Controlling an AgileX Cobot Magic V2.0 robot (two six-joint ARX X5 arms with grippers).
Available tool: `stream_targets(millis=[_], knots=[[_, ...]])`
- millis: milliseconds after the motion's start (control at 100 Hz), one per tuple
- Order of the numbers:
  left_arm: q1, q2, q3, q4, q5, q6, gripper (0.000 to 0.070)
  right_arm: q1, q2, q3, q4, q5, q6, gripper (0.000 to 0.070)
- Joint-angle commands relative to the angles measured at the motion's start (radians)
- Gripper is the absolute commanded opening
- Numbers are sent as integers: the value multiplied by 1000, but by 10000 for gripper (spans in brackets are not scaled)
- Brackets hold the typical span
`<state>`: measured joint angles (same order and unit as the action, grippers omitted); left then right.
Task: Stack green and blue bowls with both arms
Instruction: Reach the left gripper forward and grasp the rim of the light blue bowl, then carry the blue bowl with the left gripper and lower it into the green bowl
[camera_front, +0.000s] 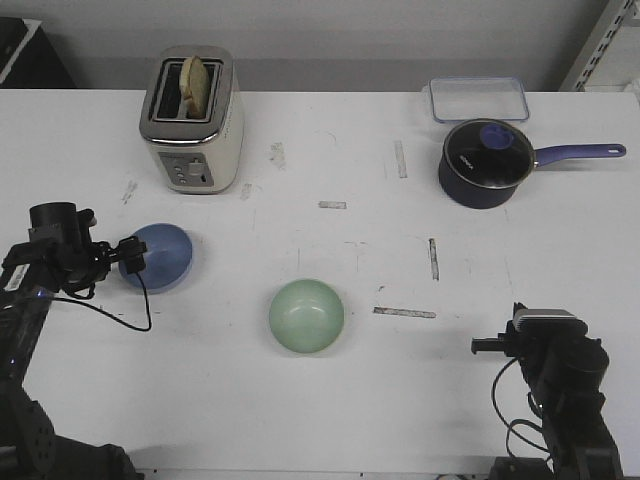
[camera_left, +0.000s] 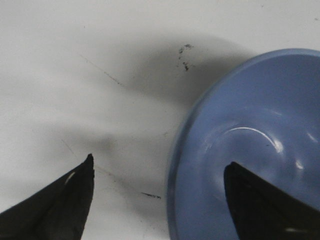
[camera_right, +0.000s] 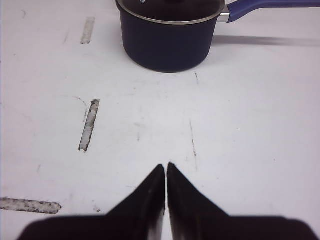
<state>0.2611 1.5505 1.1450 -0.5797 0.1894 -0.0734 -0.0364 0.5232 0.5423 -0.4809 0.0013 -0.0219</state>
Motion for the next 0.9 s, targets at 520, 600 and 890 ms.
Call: stream_targets(millis=[520,600,890], knots=[[1,28,19,5,5,-54,0,0,2,1,8,-1,-1,0],[1,24,32,-2,6,-66,0,0,2,1,8,-1,-1,0],[-25,-40,216,-135,68,-99,0,0,2,1,8,-1,-1,0]])
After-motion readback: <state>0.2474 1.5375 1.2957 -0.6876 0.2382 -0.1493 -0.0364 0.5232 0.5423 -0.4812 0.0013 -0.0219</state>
